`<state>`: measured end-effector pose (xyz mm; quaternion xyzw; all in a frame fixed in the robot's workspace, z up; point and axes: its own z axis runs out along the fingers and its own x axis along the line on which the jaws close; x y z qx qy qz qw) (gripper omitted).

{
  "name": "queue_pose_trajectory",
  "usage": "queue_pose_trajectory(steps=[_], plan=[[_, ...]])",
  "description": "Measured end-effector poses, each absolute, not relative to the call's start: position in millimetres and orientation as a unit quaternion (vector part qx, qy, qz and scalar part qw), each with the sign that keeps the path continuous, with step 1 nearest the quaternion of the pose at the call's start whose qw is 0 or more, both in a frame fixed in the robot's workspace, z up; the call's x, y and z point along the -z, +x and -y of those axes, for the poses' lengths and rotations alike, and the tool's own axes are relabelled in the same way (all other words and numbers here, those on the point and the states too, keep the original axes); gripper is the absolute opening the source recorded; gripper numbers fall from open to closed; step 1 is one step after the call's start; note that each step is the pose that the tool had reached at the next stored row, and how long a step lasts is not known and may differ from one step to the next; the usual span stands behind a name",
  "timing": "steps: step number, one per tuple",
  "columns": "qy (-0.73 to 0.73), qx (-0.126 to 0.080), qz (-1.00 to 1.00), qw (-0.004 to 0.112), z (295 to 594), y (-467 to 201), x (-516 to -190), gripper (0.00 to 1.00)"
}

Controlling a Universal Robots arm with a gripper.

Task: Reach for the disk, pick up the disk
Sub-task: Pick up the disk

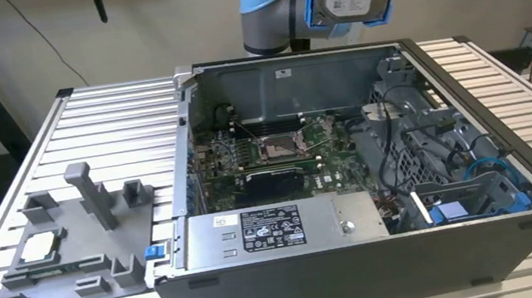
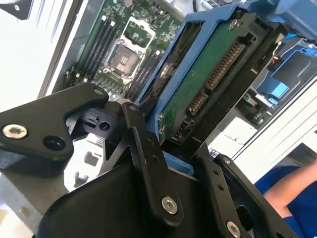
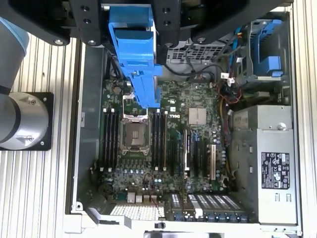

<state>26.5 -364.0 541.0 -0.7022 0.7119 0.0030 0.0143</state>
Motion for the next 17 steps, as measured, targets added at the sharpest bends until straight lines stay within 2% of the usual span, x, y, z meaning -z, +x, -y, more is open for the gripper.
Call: queue_pose_trajectory(steps=[17], plan=[[-0.696, -0.004, -0.718, 0.015, 367.5, 29.6, -540.6, 0.0]])
